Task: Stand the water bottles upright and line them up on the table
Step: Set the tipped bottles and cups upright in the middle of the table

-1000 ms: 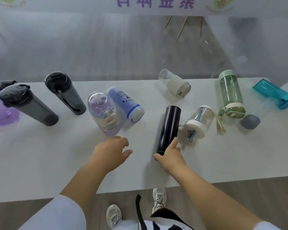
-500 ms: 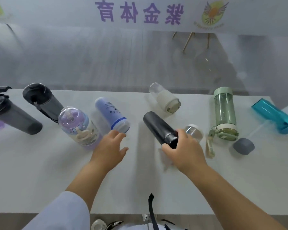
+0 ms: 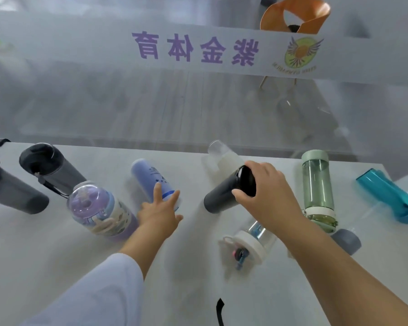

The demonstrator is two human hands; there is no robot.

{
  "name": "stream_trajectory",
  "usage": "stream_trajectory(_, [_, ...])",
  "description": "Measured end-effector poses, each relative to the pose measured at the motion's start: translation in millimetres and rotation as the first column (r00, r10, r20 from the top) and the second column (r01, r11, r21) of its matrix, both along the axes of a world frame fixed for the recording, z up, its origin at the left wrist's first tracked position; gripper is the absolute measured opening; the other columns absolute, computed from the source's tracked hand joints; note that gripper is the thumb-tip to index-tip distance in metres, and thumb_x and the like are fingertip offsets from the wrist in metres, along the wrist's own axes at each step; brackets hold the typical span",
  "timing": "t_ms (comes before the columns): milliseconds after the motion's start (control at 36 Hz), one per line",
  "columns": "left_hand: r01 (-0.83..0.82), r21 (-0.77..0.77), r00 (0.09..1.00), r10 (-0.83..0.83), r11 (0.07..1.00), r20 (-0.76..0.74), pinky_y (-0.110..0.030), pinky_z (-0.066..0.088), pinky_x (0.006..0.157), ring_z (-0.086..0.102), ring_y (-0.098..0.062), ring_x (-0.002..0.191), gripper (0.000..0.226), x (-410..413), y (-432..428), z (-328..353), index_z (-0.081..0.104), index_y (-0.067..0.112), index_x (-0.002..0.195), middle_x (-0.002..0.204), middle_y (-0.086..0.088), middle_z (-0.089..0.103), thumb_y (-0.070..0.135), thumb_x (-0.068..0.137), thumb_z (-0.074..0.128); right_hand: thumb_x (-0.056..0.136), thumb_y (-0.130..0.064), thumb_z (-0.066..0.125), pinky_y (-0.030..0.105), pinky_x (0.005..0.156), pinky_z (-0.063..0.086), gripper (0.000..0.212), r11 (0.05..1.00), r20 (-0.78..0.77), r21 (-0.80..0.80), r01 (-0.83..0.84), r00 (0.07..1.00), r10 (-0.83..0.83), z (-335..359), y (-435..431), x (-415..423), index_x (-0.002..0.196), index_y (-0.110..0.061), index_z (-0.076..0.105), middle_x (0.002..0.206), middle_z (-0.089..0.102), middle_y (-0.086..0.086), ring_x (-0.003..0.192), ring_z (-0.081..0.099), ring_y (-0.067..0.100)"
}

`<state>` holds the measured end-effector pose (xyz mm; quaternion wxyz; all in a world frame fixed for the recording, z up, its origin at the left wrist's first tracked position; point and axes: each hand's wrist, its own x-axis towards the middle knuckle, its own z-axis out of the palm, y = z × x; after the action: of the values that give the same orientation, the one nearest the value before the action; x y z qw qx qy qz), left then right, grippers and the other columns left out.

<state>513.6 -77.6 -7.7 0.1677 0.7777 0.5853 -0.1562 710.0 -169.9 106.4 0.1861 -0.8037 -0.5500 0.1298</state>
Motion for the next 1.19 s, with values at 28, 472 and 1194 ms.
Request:
stream_trajectory(28, [-0.003, -0.008, 1.0, 0.003, 1.0, -0.001, -0.042, 0.046, 0.093, 0.046, -0.042, 0.116, 0.068, 3.3, 1.8, -1.6, 0.004, 0.043, 0.145, 0.155, -0.006, -0.023, 0.05, 0.091, 0.045, 0.081, -0.032, 0.063, 0.031, 0.09, 0.037, 0.055, 1.0, -0.001, -0.003, -0.014, 1.0, 0.014, 0.4, 2.2, 0.3, 0.131, -0.021, 0.044, 0.125, 0.05, 0.0, 0.108, 0.044, 0.027])
stream_trajectory(472, [-0.046, 0.141, 0.998, 0.038, 0.989, 0.056, -0.039, 0.048, 0.082, 0.048, -0.042, 0.1, 0.04, 11.3, 18.4, -13.3, 0.03, 0.035, 0.129, 0.15, -0.006, 0.001, 0.035, 0.093, 0.049, 0.087, -0.031, 0.06, 0.031, 0.097, 0.035, 0.063, 1.0, -0.055, -0.026, -0.005, 0.998, 0.003, -1.0, 16.0, -2.8, 0.142, -0.023, 0.032, 0.139, 0.039, -0.004, 0.123, 0.033, 0.025])
stream_trajectory(1194, [-0.056, 0.036, 0.969, 0.045, 0.998, 0.243, -0.038, 0.052, 0.078, 0.06, -0.034, 0.09, 0.068, -21.0, 100.2, 100.9, 0.035, 0.028, 0.131, 0.125, -0.007, 0.033, 0.031, 0.073, 0.07, 0.086, -0.034, 0.058, 0.036, 0.103, 0.036, 0.056, 0.981, 0.022, -0.124, -0.147, 0.988, 0.151, 14.7, 58.8, -40.8, 0.137, -0.023, 0.038, 0.137, 0.042, -0.002, 0.123, 0.035, 0.026])
